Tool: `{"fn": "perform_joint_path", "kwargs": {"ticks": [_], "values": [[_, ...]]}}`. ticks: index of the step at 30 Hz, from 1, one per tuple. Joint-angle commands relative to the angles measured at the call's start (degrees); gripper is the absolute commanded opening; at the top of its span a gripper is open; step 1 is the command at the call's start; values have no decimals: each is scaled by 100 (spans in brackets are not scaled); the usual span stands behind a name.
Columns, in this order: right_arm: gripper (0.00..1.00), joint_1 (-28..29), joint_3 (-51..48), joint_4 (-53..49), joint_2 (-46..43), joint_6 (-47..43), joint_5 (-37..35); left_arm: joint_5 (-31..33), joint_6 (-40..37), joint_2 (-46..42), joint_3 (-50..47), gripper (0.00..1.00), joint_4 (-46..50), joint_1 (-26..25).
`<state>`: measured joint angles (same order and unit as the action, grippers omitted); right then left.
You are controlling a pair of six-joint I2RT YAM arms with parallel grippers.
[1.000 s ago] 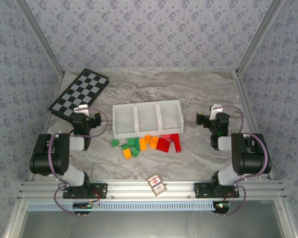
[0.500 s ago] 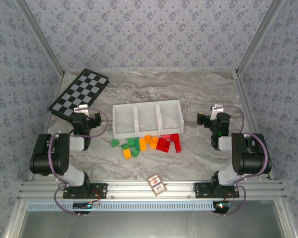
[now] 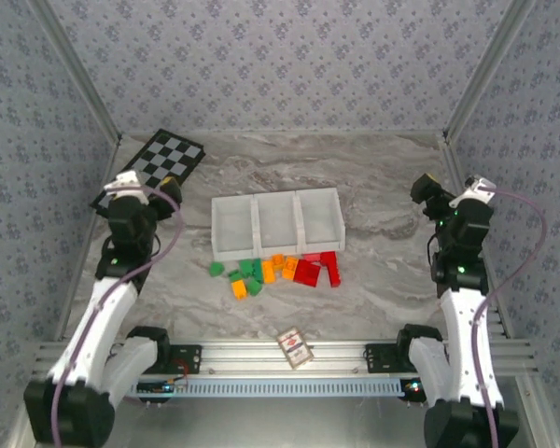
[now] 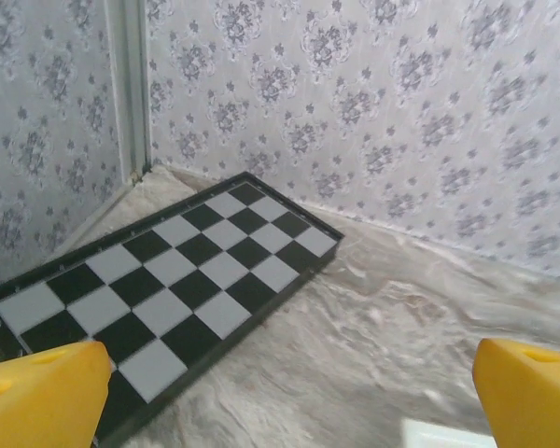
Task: Sort the legos into containers by color
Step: Pick up the lego from the bottom-center of the table.
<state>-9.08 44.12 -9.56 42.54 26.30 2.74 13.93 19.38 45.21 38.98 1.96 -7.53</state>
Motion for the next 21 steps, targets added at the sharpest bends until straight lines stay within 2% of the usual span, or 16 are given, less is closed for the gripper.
{"fn": "perform_joint_path", "kwargs": {"ticks": [1, 4, 8, 11, 15, 18, 21], "values": [[100, 303, 443, -2928, 20, 413, 1638, -521, 930, -676, 126, 100, 2410, -10], [97, 1109, 522, -4060, -7, 413, 1613, -1199, 1289, -1293, 132, 100, 3312, -8], [94, 2741, 341, -4744, 11, 806, 610, -1996, 1553, -1946, 24, 100, 4151, -18], [94, 3724, 243, -4923, 404, 1070, -186, -2522, 1726, -2205, 58, 100, 4320, -71], [92, 4417, 194, -4718, 1316, 1139, -616, -2683, 1741, -2190, 264, 100, 4657, -78], [91, 4666, 278, -4356, 1974, 1024, -757, -2810, 1643, -2083, 327, 100, 4634, -73], [89, 4690, 413, -3946, 2613, 784, -610, -2861, 1603, -1926, 350, 100, 4646, -79]]}}
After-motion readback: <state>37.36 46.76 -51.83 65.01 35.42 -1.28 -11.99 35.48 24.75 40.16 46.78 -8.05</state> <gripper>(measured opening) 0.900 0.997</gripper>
